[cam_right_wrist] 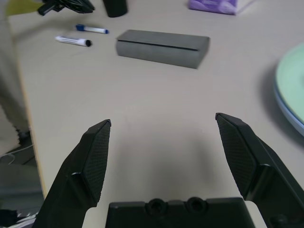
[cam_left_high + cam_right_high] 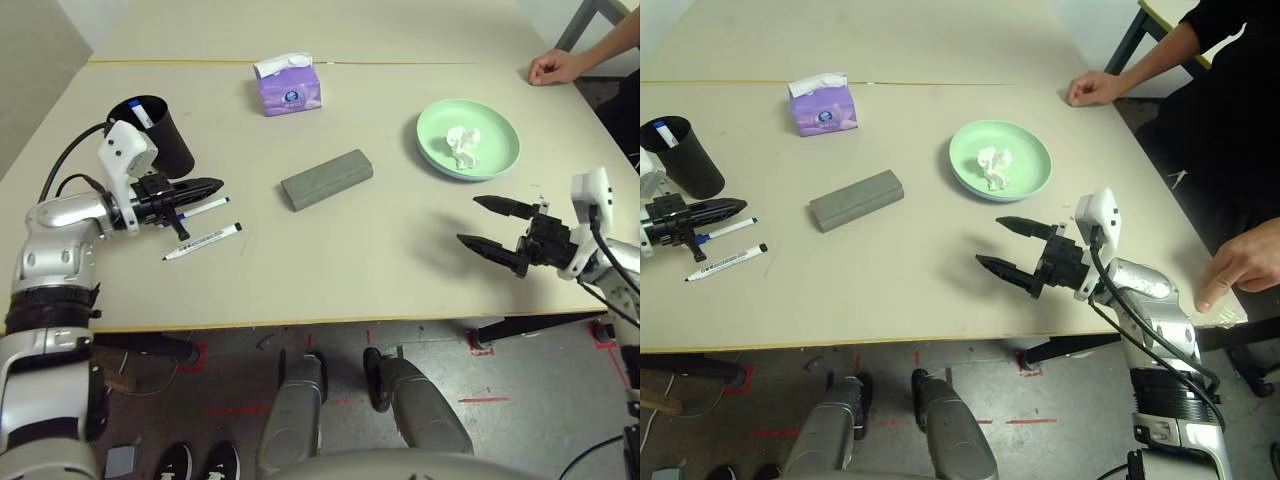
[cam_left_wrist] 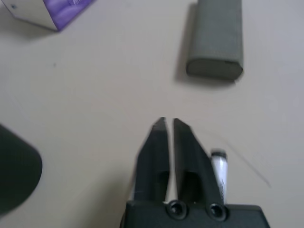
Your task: Organize and tidy the items on the table.
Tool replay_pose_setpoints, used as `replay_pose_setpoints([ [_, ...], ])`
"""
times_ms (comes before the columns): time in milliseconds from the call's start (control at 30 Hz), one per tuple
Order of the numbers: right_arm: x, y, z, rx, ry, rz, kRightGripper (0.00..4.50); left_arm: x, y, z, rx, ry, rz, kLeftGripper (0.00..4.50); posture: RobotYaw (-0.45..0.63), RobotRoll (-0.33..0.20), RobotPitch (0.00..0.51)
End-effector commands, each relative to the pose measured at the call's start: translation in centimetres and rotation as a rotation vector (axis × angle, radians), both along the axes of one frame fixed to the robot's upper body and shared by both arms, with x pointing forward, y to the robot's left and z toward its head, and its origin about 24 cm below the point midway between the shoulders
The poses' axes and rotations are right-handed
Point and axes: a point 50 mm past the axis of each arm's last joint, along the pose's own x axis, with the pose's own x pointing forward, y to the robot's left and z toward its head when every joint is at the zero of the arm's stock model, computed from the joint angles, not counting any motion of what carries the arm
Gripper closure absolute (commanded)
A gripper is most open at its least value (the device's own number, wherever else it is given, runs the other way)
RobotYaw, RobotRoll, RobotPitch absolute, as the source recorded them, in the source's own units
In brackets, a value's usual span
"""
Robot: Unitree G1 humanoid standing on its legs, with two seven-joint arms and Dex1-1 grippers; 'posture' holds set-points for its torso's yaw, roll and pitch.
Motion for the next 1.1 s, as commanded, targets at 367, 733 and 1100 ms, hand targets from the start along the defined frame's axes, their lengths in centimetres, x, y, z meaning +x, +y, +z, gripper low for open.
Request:
replay_pose_setpoints([
  [367,0.3,3.6,0.3,-0.013,-0.021,0.252,0.00,-2.1,0.4,3.9,0.350,0.228,-0.260,0.02,-0.03,0.000,0.235],
  [733,-0.2,4.2,0.1,-0.008,-0.013,0.238,0.00,-2.1,-1.1,1.7,0.569,0.425,-0.391,0.02,-0.08,0.000,0.251],
  [1100,-0.6,4.7,0.8,-0.007,-0.020,0.229,0.00,-0.5,-0.1,-1.6,0.624,0.360,-0.277,0.02,-0.09,0.000,0.257],
])
